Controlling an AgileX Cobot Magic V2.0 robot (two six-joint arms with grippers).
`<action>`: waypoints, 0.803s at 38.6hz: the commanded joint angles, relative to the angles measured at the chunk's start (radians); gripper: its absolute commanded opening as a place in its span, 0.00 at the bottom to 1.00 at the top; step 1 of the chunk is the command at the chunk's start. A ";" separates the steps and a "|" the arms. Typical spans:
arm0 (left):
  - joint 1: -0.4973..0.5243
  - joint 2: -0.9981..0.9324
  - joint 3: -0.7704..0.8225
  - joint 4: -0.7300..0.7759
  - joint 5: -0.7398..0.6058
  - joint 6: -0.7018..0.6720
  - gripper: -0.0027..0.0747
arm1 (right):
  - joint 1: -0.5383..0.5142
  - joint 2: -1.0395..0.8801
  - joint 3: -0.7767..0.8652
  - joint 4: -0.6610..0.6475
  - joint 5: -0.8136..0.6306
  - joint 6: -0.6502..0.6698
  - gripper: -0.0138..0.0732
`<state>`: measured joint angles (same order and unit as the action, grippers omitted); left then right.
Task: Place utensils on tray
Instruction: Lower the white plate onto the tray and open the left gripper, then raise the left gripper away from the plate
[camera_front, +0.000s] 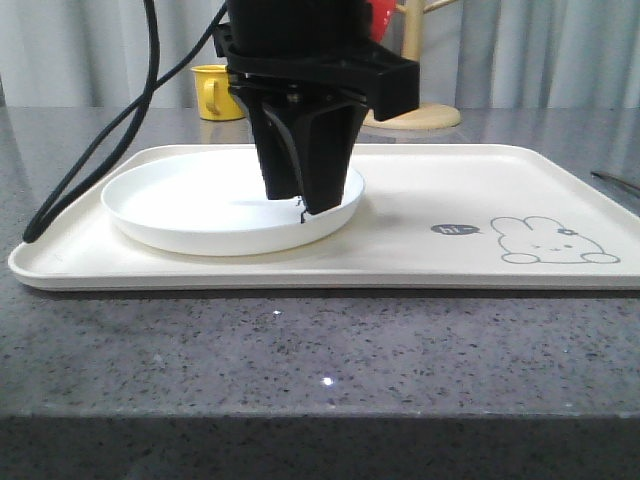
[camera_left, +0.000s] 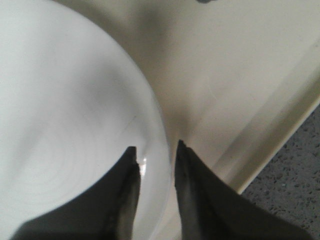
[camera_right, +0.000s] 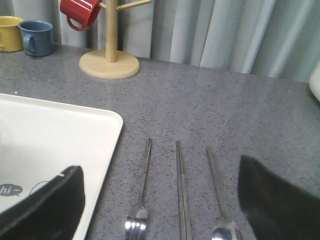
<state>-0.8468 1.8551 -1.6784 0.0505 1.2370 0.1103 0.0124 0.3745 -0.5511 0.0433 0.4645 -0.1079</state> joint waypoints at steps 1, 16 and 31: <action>-0.008 -0.048 -0.029 -0.006 0.020 -0.013 0.53 | -0.004 0.013 -0.032 0.002 -0.085 -0.005 0.90; -0.001 -0.129 -0.036 0.072 0.020 -0.006 0.37 | -0.004 0.013 -0.032 0.002 -0.085 -0.005 0.90; 0.210 -0.326 0.075 0.045 -0.084 -0.018 0.01 | -0.004 0.013 -0.032 0.002 -0.085 -0.005 0.90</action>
<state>-0.6929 1.6433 -1.6252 0.1032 1.2257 0.1103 0.0124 0.3745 -0.5511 0.0433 0.4645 -0.1079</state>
